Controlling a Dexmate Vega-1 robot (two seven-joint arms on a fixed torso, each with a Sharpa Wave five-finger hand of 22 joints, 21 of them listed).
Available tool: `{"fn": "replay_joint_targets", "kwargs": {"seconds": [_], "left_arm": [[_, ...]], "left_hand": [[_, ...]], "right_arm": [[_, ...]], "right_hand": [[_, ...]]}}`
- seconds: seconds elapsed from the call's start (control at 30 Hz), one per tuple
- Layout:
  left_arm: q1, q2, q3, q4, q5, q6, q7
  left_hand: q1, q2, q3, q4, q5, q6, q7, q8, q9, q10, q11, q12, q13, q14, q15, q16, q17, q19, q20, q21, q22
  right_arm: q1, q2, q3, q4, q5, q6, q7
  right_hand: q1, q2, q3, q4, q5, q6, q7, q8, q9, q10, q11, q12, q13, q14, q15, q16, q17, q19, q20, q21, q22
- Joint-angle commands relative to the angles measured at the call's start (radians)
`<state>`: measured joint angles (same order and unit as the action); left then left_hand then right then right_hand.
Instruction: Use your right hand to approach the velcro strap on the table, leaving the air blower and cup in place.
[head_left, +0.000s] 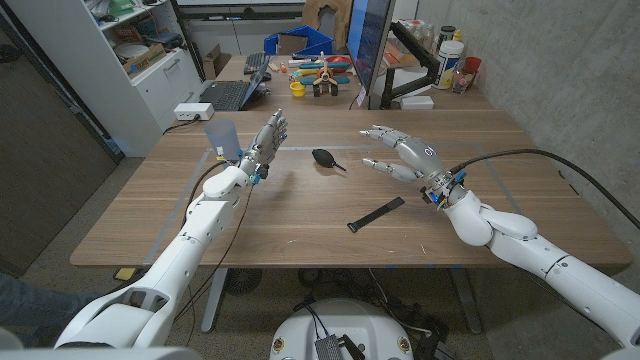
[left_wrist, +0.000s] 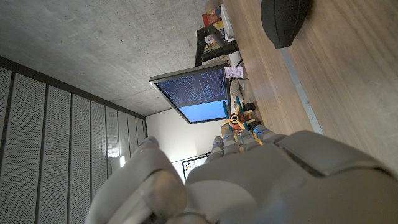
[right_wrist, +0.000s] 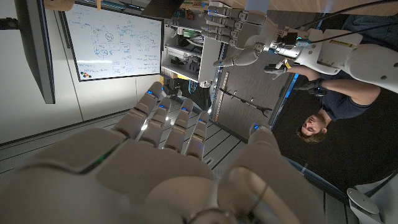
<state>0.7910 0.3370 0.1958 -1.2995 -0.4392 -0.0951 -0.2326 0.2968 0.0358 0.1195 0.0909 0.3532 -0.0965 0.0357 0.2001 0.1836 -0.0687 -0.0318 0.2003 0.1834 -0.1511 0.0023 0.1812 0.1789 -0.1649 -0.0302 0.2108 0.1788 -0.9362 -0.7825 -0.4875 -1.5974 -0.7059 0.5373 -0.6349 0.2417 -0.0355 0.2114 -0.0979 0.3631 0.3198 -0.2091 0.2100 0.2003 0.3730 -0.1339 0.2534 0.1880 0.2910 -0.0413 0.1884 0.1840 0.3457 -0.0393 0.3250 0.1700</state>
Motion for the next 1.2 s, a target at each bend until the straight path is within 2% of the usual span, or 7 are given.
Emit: {"fn": "replay_joint_targets", "kwargs": {"seconds": [0.03, 1.03, 1.2], "left_arm": [[-0.002, 0.002, 0.002, 0.001, 0.001, 0.004, -0.005], [0.004, 0.001, 0.004, -0.006, 0.001, 0.004, -0.005], [0.014, 0.001, -0.001, -0.012, -0.002, 0.003, 0.002]], "left_hand": [[0.009, 0.006, -0.004, -0.001, 0.006, 0.005, 0.001, 0.000, 0.003, -0.005, 0.003, 0.006, 0.006, -0.011, -0.002, 0.006, 0.005, -0.030, -0.001, -0.004, 0.004], [0.012, 0.007, -0.009, -0.002, 0.006, 0.008, 0.000, -0.001, 0.003, -0.006, 0.001, 0.005, 0.006, -0.011, -0.003, 0.006, 0.005, -0.030, 0.000, -0.004, 0.004], [0.013, 0.008, -0.009, -0.002, 0.007, 0.007, -0.002, -0.001, 0.003, -0.005, 0.002, 0.006, 0.006, -0.012, -0.002, 0.005, 0.005, -0.031, 0.002, -0.005, 0.004]], "right_arm": [[0.002, -0.027, -0.029, -0.025, -0.035, -0.067, -0.007], [0.021, -0.058, -0.096, -0.043, -0.080, -0.138, 0.020], [0.020, -0.074, -0.105, -0.064, -0.110, -0.160, 0.032]], "right_hand": [[0.010, 0.000, 0.002, -0.004, 0.009, 0.006, -0.003, -0.003, 0.002, 0.008, -0.005, -0.002, 0.006, -0.004, -0.104, 0.000, 0.002, 0.006, -0.029, -0.006, 0.003], [0.014, 0.004, 0.003, -0.005, 0.021, 0.011, -0.004, -0.001, 0.002, 0.009, -0.004, -0.004, 0.006, -0.004, -0.102, 0.000, 0.002, 0.003, -0.023, -0.024, 0.004], [0.014, 0.006, 0.004, -0.005, 0.024, 0.012, -0.001, -0.001, 0.002, 0.009, -0.003, -0.005, 0.006, -0.002, -0.099, 0.001, 0.002, 0.003, -0.020, -0.028, 0.005]]}}
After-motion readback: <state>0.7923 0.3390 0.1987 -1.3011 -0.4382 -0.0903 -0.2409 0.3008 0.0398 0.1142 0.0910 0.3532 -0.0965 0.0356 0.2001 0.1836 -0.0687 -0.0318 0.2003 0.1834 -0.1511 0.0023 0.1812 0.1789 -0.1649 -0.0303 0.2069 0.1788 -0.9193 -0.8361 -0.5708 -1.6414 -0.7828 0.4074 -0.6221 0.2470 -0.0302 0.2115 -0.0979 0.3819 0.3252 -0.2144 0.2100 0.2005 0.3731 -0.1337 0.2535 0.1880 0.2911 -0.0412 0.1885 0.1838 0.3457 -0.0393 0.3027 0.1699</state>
